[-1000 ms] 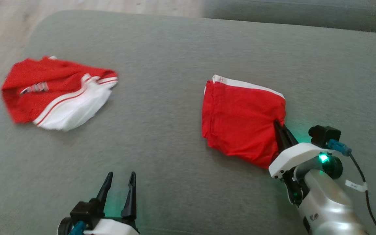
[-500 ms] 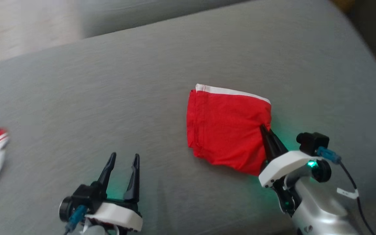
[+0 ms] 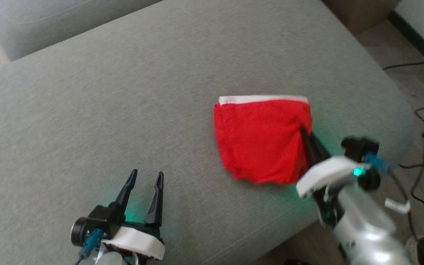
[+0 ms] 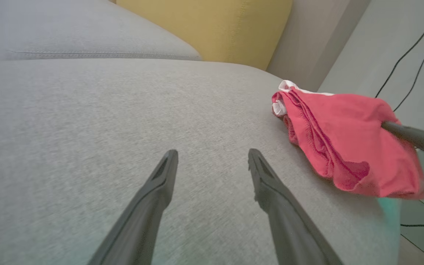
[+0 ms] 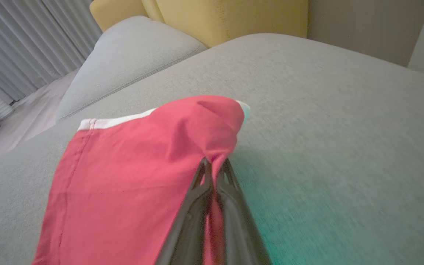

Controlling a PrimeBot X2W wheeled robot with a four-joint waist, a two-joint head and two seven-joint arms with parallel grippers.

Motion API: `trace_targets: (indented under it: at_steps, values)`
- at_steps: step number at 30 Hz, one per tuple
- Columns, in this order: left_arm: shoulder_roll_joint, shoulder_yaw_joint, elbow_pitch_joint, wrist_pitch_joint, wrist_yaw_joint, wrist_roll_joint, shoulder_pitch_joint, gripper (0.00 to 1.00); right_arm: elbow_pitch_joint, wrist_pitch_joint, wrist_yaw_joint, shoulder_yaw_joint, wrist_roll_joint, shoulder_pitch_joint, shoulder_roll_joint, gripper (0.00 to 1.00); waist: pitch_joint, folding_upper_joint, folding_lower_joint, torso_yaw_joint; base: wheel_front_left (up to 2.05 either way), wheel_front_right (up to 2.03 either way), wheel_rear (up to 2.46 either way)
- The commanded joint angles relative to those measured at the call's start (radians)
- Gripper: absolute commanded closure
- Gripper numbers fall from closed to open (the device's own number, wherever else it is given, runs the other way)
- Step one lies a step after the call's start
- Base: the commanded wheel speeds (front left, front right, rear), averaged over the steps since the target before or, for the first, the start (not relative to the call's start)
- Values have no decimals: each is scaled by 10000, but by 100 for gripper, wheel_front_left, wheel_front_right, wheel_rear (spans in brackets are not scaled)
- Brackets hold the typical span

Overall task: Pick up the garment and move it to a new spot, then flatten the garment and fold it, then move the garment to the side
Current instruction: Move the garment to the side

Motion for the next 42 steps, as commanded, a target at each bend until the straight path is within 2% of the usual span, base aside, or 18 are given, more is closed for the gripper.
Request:
trace_targets:
  at_steps: [1, 3, 4, 7, 16, 19, 22, 23, 24, 28, 32, 37, 42]
  values:
    - [39, 323, -210, -51, -46, 115, -347, 0, -51, -65, -7, -159, -518, -941, 34, 100, 218, 0, 0, 372, 0, 0, 0]
    - [39, 401, -180, -51, -49, 211, -348, 0, 294, -65, -7, -608, -1215, -1442, -54, 100, 348, 0, 0, 625, 0, 0, 0]
    - [39, 401, -180, -51, -49, 211, -348, 0, 294, -65, -7, -608, -1215, -1442, -54, 100, 348, 0, 0, 625, 0, 0, 0]
    - [39, 493, -159, -51, -52, 365, -375, 0, 925, -65, -7, -1175, -2044, -2252, -430, 100, 575, 0, 0, 1008, 0, 0, 0]
    - [106, 434, -262, -51, -54, 511, -669, 0, 2966, -65, -7, -3396, -4604, -4449, -2413, 100, 1245, 0, 0, 1991, 0, 0, 0]
    - [155, 397, -308, -51, -54, 507, -800, 0, 3285, -43, -7, -4389, -5460, -4797, -2986, 100, 1414, 0, 0, 2202, 0, 0, 0]
    - [199, 390, -328, -51, -54, 495, -873, 0, 3316, 42, -7, -5341, -6295, -4945, -3265, 100, 1520, 0, 0, 2313, 0, 0, 0]
    - [207, 401, -322, -51, -54, 493, -888, 0, 3266, 41, -7, -5678, -6520, -4964, -3284, 60, 1542, 0, 0, 2333, 0, 0, 0]
    - [210, 406, -315, -51, -55, 492, -903, 0, 3213, 37, -7, -5989, -6724, -4969, -3248, 0, 1558, 0, 0, 2350, 0, 0, 0]
    - [204, 438, -266, -51, -55, 470, -961, 0, 2852, -13, -7, -6997, -7360, -4949, -2850, 0, 1528, 0, 0, 2381, 0, 0, 0]
    - [170, 528, -237, -51, -55, 420, -1000, 0, 2129, -56, -7, -7254, -7615, -5049, -1995, 0, 1355, 0, 0, 2434, 0, 0, 0]
    - [108, 818, -233, -51, -55, 435, -958, 0, 571, -61, -7, -6212, -6703, -4546, -666, 0, 982, 0, 0, 2673, 0, 0, 0]
    - [59, 1238, -208, -51, -48, 506, -717, 0, -674, -63, -7, -4975, -5344, -3042, -86, 0, 351, 0, 0, 3193, 0, 0, 0]
